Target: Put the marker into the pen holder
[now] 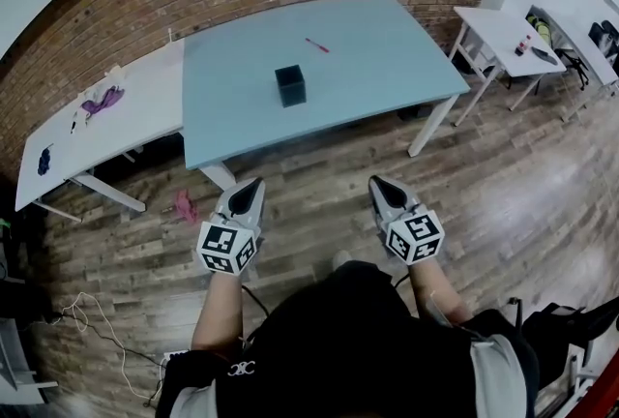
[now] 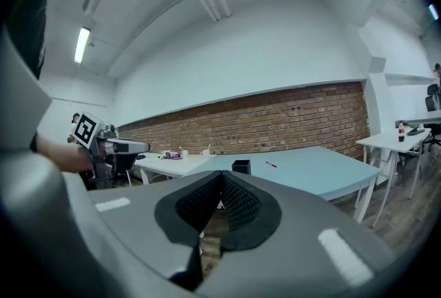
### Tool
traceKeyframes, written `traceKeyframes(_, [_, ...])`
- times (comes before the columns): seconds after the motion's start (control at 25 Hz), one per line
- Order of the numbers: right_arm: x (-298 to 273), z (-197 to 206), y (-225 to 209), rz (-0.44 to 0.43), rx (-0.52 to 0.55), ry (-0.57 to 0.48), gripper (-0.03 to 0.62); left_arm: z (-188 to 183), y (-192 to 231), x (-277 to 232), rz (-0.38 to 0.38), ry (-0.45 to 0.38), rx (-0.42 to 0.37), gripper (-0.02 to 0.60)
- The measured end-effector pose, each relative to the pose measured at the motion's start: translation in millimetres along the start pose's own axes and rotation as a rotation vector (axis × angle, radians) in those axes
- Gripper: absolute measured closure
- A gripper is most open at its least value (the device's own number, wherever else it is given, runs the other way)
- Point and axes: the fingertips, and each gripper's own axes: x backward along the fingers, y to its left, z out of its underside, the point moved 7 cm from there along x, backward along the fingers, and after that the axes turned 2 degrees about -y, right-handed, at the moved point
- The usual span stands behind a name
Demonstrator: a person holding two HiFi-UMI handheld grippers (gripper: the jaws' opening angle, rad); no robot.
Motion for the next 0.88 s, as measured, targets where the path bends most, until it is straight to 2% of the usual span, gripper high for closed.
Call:
traceKeyframes(0.28, [-42.2,-10.0,-51.6,-0.044,-0.008,-0.013,0.586,-16.5,16.1,-61.4,-0.045,0.007,-0.026,0.575])
traceKeyframes(0.52, [-61.2,-4.4,-92.3,-0.059,0.032,0.033,0.586,-34.9,21.2,-104.0,-0.073,-0.012,-0.046,0.575])
traceKeyframes(0.64, [-73.5,-4.8,-106.1,-0.068,0.007,0.036,0.586,-38.8,23.7,-113.9,-0.087,-0.004,-0.064,0.575])
traceKeyframes(0.88, [-89.2,0.2,-113.8,-0.104,-0.022,0.052,0.586,-35.3,30.3,-113.6,-0.131,0.012,-0.049,0.575])
